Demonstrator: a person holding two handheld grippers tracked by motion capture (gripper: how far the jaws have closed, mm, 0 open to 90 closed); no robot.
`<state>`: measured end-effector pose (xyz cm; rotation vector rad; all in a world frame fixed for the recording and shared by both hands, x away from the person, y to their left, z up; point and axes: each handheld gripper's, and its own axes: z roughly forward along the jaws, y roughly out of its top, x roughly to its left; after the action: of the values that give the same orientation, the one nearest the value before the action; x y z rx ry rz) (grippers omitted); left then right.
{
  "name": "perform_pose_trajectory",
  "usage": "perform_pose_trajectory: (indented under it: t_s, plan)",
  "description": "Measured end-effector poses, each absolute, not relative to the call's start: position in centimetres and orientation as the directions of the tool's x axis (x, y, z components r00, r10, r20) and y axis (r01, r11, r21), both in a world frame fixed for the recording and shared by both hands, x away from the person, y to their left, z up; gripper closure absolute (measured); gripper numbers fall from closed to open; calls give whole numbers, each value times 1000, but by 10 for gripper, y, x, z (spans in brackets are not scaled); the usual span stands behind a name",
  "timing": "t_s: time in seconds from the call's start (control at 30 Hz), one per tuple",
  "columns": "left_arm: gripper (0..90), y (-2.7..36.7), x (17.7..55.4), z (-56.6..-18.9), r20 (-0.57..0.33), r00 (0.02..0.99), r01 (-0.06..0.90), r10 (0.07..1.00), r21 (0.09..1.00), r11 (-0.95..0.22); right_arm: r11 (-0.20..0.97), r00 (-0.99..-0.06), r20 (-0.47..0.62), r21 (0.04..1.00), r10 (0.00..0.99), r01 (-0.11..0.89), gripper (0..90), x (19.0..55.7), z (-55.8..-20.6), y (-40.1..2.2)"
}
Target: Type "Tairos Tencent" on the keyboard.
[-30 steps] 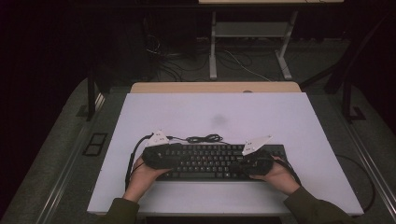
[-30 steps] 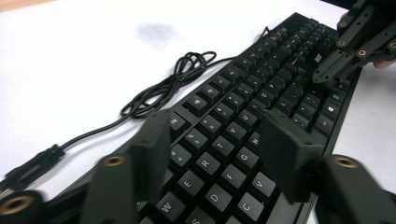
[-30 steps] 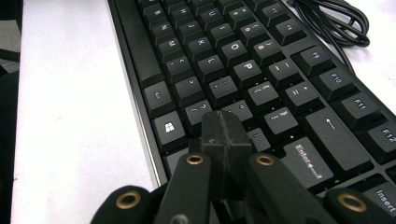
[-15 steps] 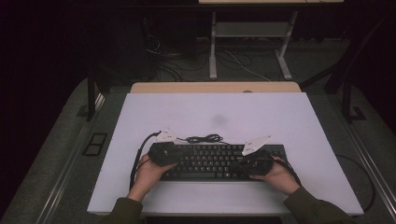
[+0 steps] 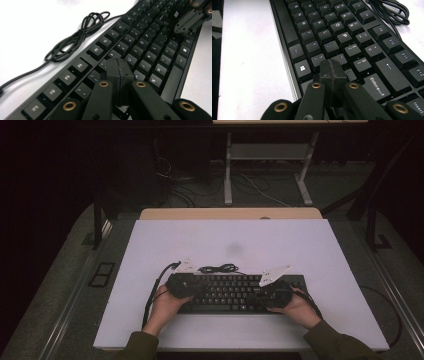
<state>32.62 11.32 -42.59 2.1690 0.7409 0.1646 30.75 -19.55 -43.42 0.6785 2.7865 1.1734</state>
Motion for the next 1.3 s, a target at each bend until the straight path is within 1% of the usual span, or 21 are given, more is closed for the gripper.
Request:
perform_pose_trajectory:
  t_s: [0.47,0.8,0.93,1.03,1.13,1.17,1.2,1.23,1.27,1.3]
  plan:
    - [887,108,328,-432,-109,819,459,563,713,-530,617,-903,131,690,409,379,895,308,-434,-196]
    - [886,109,327,-431,-122,820,456,559,728,-511,618,-904,127,691,408,376,895,308,-434,-196]
    - [856,113,326,-429,-133,819,458,558,738,-496,617,-904,127,691,408,376,895,308,-434,-196]
    - [801,115,324,-427,-132,822,449,554,749,-488,618,-904,126,691,408,375,895,308,-434,-196]
    - [713,119,321,-426,-133,821,445,555,759,-475,617,-904,125,692,408,374,896,307,-434,-196]
    - [713,120,320,-425,-133,818,445,559,763,-469,617,-904,125,692,408,374,896,307,-434,-196]
    - [645,121,319,-425,-131,818,442,560,766,-466,616,-904,126,693,408,374,895,307,-434,-196]
    - [645,123,318,-425,-131,820,439,557,769,-465,616,-904,126,693,408,374,895,307,-434,-196]
    - [609,124,317,-425,-132,822,435,555,773,-461,616,-904,125,693,408,374,895,307,-434,-196]
    - [532,125,316,-424,-130,824,431,551,775,-462,615,-905,122,696,408,371,895,307,-434,-196]
